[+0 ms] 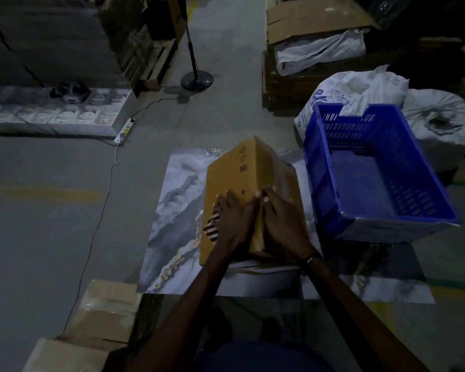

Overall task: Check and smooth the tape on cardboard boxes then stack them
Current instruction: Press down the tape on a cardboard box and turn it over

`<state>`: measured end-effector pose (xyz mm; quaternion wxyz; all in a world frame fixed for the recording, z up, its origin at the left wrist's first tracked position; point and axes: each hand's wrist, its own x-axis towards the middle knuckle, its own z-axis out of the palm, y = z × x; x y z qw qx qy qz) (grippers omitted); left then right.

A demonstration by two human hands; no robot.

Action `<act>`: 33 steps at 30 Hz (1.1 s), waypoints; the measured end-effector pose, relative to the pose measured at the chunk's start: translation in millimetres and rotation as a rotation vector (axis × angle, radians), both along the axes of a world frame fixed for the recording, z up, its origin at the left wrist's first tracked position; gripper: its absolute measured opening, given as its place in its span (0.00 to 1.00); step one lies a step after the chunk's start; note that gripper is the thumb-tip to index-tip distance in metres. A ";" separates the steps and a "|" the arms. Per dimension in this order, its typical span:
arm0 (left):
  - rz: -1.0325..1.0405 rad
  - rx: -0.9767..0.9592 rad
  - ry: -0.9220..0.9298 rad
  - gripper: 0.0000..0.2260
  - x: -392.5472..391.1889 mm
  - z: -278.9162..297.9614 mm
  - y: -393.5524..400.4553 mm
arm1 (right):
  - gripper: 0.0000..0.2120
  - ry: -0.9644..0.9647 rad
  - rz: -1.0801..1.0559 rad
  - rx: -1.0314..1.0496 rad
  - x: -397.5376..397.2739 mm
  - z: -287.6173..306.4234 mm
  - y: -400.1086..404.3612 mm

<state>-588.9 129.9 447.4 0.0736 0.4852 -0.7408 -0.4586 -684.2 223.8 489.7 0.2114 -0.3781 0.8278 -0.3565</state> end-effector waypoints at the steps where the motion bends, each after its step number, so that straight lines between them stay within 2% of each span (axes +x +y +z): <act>1: 0.018 0.012 0.004 0.55 -2.1 3.6 -5.5 | 0.21 -0.011 -0.003 -0.038 5.3 -4.5 -1.6; 5: 0.058 0.060 0.036 0.52 7.7 -1.4 -28.5 | 0.22 -0.023 0.069 -0.119 13.0 -34.4 -5.0; 11: 0.062 0.187 0.214 0.46 31.2 -16.4 -60.0 | 0.28 0.140 -0.002 0.196 -24.4 -82.4 -2.9; 13: 0.054 0.238 0.290 0.44 39.6 -15.2 -66.5 | 0.30 0.080 -0.022 0.221 -26.3 -80.7 -4.5; 17: 0.041 0.339 0.272 0.43 50.3 -35.4 -88.3 | 0.33 0.019 -0.075 0.178 -18.2 -65.4 -7.2; 20: 0.026 0.366 0.343 0.35 57.3 -25.6 -91.4 | 0.34 0.032 -0.058 0.169 -17.6 -63.4 -12.2; 22: -0.005 0.334 0.411 0.26 62.6 -20.8 -88.4 | 0.34 0.074 -0.042 0.170 -16.8 -65.9 -15.2; 24: -0.022 0.277 0.403 0.22 66.1 -25.2 -85.3 | 0.34 0.123 -0.027 0.179 -17.7 -69.7 -19.0; 29: 0.010 -0.037 0.244 0.21 61.4 -26.3 -63.3 | 0.34 0.241 0.038 0.216 -24.0 -74.8 -25.6; 32: -0.004 -0.237 0.229 0.26 53.5 -30.7 -52.1 | 0.33 0.226 0.047 0.205 -25.1 -77.7 -24.1; 33: -0.054 -0.285 0.150 0.29 51.5 -32.6 -48.8 | 0.32 0.213 0.052 0.192 -26.9 -78.9 -23.7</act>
